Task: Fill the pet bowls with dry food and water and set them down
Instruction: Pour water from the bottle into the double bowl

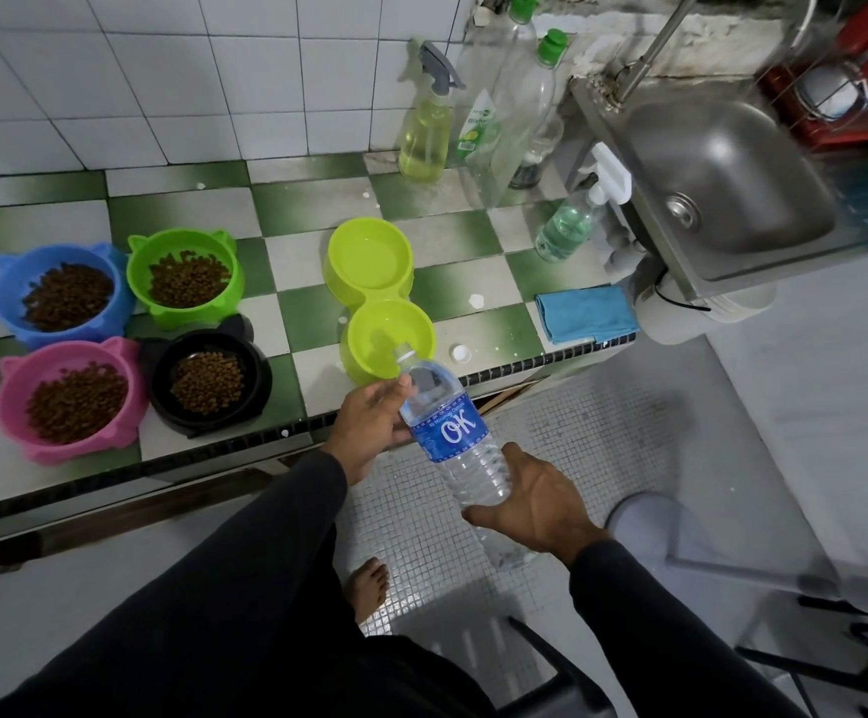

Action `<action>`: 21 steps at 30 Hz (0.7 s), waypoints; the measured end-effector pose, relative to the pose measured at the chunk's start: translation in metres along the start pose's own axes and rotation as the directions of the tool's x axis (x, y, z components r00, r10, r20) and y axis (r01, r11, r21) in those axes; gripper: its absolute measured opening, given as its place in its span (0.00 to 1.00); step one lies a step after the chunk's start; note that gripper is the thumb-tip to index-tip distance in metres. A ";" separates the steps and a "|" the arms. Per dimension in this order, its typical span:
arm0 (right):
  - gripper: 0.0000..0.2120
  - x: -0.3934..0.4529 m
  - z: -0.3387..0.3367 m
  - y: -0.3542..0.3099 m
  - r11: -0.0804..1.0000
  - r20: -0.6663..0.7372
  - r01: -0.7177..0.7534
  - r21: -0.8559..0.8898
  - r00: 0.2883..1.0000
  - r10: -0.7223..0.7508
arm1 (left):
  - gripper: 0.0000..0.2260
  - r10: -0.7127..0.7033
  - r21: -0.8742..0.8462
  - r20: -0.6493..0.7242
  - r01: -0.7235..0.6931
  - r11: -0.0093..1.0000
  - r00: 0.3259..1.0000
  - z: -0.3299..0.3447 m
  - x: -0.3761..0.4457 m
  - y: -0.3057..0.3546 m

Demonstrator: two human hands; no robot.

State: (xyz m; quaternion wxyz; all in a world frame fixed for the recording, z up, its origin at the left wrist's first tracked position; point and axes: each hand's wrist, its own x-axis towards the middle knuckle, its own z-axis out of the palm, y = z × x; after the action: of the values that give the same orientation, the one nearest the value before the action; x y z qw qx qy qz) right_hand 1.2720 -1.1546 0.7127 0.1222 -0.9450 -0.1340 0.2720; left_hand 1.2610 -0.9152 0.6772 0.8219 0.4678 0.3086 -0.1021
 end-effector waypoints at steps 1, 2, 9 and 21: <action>0.30 -0.001 0.000 0.000 1.000 0.001 0.000 0.001 1.000 0.000 | 0.18 -0.001 0.005 -0.001 0.001 1.000 1.000 0.000 0.000 0.000; 0.31 -0.002 0.000 0.000 1.000 0.001 0.002 0.002 1.000 -0.002 | 0.18 -0.001 0.009 -0.001 0.001 1.000 1.000 -0.001 0.000 -0.001; 0.31 -0.004 0.001 0.000 1.000 0.009 0.003 -0.005 1.000 -0.003 | 0.16 -0.009 0.030 -0.002 0.009 1.000 1.000 -0.002 0.001 -0.004; 0.31 -0.007 -0.001 -0.001 1.000 0.013 -0.004 0.006 1.000 0.004 | 0.14 -0.021 0.044 0.001 0.021 0.999 1.000 -0.002 0.002 -0.006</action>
State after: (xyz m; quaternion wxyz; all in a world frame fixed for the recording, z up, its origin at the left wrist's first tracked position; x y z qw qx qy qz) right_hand 1.2667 -1.1554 0.7169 0.1237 -0.9432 -0.1320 0.2788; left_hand 1.2593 -0.9163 0.6706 0.8105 0.4823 0.3107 -0.1179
